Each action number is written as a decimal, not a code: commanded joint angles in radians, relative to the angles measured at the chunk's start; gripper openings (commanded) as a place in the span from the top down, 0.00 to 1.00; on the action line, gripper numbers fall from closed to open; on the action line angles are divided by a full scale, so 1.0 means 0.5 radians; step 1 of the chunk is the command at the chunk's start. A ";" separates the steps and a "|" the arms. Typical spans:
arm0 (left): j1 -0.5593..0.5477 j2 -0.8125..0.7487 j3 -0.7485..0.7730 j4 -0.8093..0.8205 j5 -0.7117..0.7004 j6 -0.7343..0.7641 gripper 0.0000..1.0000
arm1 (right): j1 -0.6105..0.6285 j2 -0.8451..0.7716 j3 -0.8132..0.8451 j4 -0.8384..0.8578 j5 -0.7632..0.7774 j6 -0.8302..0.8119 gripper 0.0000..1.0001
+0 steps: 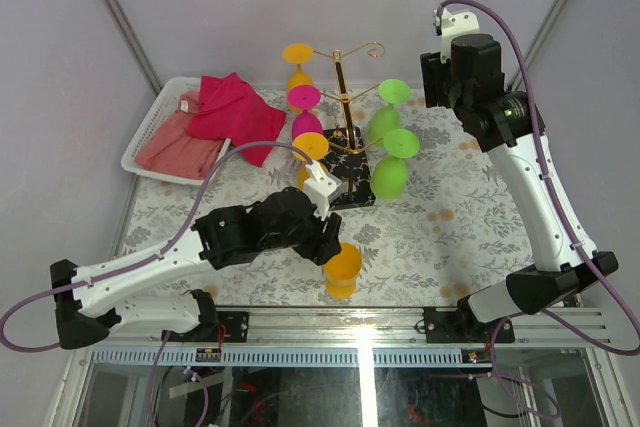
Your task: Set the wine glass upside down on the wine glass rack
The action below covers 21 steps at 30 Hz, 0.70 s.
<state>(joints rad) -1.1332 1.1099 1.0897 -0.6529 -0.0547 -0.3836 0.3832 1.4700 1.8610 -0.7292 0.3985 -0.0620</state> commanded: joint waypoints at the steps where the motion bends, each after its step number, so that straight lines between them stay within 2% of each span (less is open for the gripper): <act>1: -0.017 0.018 -0.032 -0.003 0.071 0.018 0.46 | -0.010 -0.065 0.021 -0.007 0.029 -0.004 0.31; 10: -0.013 0.087 -0.090 -0.026 0.078 0.064 0.48 | -0.009 -0.065 0.037 -0.025 0.033 -0.004 0.31; 21: -0.013 0.213 -0.050 -0.082 0.056 0.095 0.60 | -0.009 -0.079 -0.012 -0.022 0.034 0.008 0.31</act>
<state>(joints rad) -1.1332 1.2057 1.0496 -0.6632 -0.0292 -0.3607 0.3832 1.4689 1.8576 -0.7513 0.4007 -0.0593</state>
